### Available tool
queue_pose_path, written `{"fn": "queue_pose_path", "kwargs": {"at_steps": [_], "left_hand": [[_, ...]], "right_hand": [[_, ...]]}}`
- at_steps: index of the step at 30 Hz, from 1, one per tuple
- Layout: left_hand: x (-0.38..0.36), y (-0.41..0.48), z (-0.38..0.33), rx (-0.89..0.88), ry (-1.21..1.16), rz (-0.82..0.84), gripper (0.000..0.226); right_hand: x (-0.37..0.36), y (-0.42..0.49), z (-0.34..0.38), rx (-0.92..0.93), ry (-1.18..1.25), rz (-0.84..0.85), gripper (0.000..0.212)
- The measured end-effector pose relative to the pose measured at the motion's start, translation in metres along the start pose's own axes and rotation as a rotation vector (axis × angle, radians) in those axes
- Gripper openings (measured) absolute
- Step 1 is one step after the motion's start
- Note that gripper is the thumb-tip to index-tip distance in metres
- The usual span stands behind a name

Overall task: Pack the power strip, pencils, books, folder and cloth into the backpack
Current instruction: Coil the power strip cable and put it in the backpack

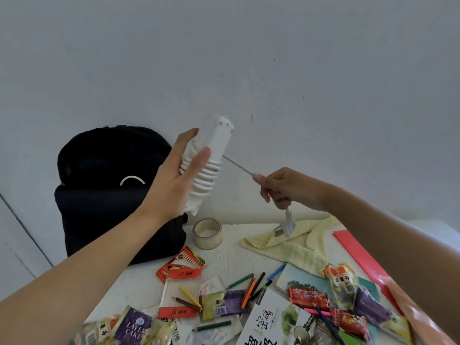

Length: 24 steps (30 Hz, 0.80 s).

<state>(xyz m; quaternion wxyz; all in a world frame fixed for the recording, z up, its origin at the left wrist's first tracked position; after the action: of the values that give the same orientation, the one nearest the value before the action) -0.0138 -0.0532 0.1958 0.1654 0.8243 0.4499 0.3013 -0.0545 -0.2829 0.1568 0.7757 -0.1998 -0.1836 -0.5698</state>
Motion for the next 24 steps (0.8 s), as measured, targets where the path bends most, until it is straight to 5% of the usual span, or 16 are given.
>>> {"fn": "queue_pose_path", "kwargs": {"at_steps": [3,7,13,18,24], "left_hand": [[0.014,0.005,0.014,0.07,0.042,-0.092,0.049],[0.024,0.006,0.025,0.138,0.317,-0.105,0.04],[0.029,0.004,0.043,0.181,0.71,0.11,0.055],[0.014,-0.001,0.05,0.201,0.687,0.349,0.076],[-0.015,-0.017,0.042,0.151,0.761,0.585,0.068]], "right_hand": [[-0.01,0.005,-0.005,-0.11,-0.387,0.04,0.038],[-0.016,0.007,0.0,-0.182,-0.591,0.017,0.028],[-0.034,0.009,0.023,0.196,-0.746,-0.123,0.034],[-0.041,0.006,0.048,0.487,-0.731,-0.335,0.027],[-0.024,-0.006,0.068,0.584,-0.817,-0.57,0.046]]}}
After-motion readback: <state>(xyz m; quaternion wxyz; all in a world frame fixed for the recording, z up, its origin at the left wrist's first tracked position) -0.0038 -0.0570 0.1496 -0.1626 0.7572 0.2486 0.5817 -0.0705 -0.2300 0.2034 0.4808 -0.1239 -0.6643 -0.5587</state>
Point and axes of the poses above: each hand's wrist, its own y-axis towards the middle knuckle, its own x-axis out of the back of the hand, z = x × y, the point moved 5 cm from there along y, towards the middle knuckle, and after that the axes turned 8 degrees about z, right-handed, at the moved point
